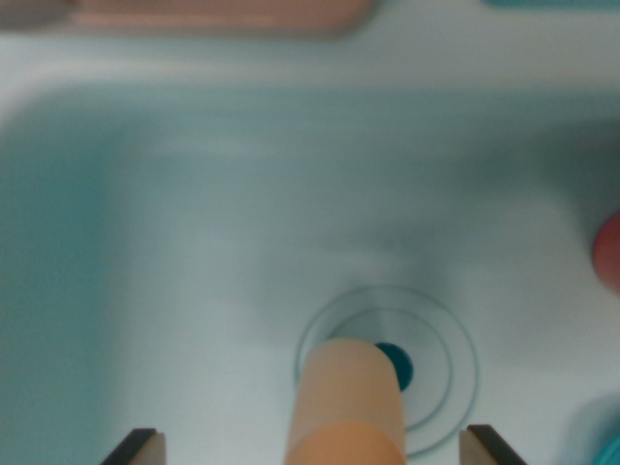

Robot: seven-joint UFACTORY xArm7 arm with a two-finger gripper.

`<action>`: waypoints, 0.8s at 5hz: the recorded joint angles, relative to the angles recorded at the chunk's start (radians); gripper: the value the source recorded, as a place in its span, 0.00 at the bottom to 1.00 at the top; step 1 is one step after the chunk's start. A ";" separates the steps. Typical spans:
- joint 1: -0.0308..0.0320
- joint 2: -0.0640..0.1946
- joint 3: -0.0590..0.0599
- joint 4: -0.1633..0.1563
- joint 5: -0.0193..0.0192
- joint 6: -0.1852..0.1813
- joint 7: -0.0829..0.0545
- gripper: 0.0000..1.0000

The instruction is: Pick detergent from the sink

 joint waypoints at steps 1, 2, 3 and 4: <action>-0.0031 0.004 -0.004 -0.018 0.0024 -0.018 -0.008 0.00; -0.0031 0.004 -0.004 -0.018 0.0024 -0.018 -0.008 0.00; -0.0050 0.007 -0.006 -0.029 0.0037 -0.029 -0.012 0.00; -0.0050 0.007 -0.006 -0.029 0.0037 -0.029 -0.012 0.00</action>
